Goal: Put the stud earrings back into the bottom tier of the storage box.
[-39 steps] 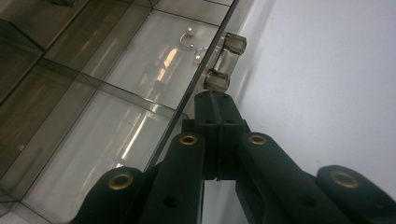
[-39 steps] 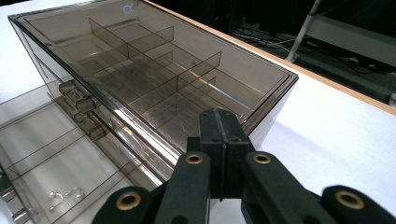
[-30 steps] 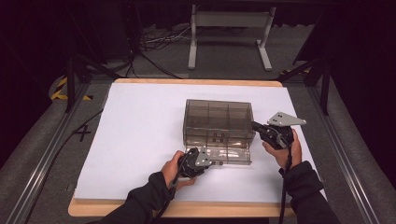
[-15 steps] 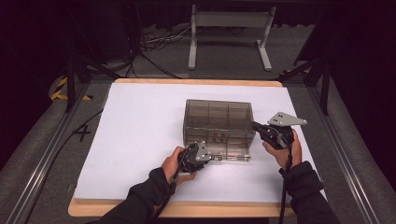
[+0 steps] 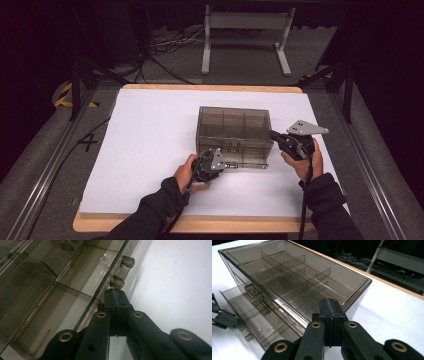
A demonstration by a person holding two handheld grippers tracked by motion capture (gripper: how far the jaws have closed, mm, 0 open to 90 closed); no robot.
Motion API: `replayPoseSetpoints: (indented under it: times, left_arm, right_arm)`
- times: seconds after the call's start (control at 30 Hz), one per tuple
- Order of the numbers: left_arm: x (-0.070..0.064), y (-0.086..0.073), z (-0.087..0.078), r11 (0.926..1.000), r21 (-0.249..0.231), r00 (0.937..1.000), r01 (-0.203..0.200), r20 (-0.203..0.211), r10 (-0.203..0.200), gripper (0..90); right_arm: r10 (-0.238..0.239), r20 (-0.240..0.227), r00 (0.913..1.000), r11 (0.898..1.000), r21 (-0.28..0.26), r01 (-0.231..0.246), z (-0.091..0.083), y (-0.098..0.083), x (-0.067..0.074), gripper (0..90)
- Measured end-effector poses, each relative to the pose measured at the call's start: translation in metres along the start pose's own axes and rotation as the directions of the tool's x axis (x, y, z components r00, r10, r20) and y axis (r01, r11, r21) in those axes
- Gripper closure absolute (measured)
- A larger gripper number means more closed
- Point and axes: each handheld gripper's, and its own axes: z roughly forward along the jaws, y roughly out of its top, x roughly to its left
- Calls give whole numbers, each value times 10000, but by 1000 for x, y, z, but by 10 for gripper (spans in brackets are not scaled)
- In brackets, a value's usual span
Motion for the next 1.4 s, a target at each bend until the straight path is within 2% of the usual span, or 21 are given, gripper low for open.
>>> replayPoseSetpoints:
  times: [0.2,0.6,0.9,1.4]
  left_arm:
    - [3,1,2,10000,-9,10000,47,10,-47,900]
    - [8,1,6,9997,-137,9994,213,-266,-216,900]
    - [11,4,7,9999,-75,9980,110,-624,-115,900]
    - [19,6,9,9997,-186,9962,150,-855,-166,900]
  right_arm:
    - [3,-8,10000,10000,10,-3,0,0,0,900]
    - [23,-10,10000,10000,16,-23,-1,0,0,900]
    - [-9,32,10000,10000,2,9,-1,0,1,900]
    - [-10,124,9999,10000,-97,11,-4,-3,5,900]
